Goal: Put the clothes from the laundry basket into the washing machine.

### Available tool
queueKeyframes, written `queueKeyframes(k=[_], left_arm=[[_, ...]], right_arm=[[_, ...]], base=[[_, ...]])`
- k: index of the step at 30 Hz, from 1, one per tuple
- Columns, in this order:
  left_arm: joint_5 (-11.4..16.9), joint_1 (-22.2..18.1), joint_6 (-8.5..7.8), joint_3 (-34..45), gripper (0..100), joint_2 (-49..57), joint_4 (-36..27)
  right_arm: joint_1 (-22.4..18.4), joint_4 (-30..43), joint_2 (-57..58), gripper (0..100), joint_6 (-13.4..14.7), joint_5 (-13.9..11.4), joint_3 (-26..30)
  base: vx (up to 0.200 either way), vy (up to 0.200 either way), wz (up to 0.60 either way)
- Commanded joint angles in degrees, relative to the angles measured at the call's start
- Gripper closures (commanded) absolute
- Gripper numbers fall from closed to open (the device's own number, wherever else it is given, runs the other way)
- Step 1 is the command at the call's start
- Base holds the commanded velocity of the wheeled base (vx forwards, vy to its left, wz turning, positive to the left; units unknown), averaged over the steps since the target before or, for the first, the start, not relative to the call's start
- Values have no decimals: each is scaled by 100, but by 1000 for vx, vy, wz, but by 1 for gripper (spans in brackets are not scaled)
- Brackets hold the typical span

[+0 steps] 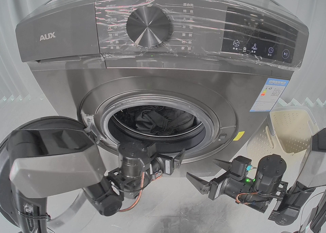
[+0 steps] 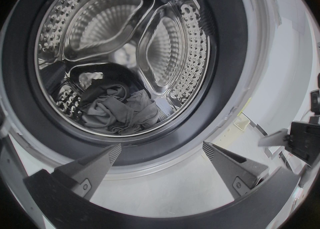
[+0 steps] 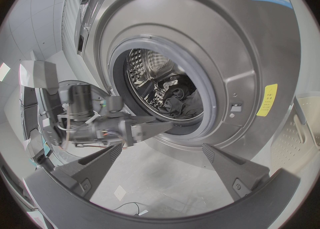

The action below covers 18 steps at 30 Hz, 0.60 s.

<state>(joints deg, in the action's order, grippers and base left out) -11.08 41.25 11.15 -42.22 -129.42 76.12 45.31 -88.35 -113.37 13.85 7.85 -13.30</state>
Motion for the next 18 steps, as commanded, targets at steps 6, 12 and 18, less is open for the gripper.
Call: queueKeyframes(k=[6,12,18], left_arm=[[-43,779,62,2727,0,2755,729],[-368,788,45,3562,0,3238,852],[-852,832,-26,3905,0,3370,1256]], right_arm=[[-66,10,1098,0,13,208,513],[-93,19,1485,0,-31,463,1031],[-110,45,2056,0,-40,542,1330]], base=[[0,0,0],[0,0,0],[-167,0,0]])
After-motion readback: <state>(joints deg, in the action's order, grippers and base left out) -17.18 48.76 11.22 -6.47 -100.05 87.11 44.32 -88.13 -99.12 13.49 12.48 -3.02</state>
